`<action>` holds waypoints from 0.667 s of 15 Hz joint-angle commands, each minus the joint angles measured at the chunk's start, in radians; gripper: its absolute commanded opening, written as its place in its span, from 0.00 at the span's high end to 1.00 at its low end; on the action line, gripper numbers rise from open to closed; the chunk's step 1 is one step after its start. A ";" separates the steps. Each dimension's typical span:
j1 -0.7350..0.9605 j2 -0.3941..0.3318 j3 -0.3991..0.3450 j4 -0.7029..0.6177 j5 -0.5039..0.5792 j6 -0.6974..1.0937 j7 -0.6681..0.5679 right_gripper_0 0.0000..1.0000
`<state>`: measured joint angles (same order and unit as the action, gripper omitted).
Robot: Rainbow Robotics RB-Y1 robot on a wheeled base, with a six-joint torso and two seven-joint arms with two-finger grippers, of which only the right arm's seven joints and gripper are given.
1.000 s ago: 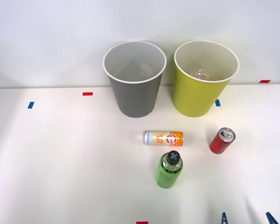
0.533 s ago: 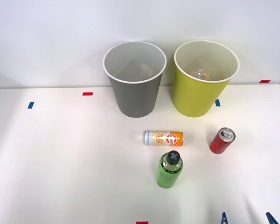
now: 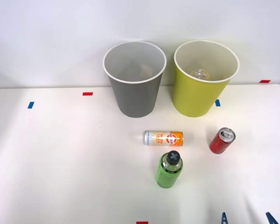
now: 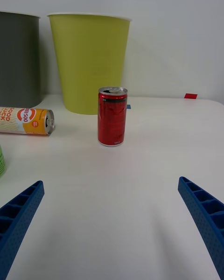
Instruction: Put cans in the gray bin, plastic bottles in the light green bin
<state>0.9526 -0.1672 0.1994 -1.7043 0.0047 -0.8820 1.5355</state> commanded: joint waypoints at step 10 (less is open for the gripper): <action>0.000 0.000 0.000 0.000 0.000 0.000 0.000 0.00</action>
<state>0.9526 -0.1672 0.1994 -1.7043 0.0047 -0.8820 1.5355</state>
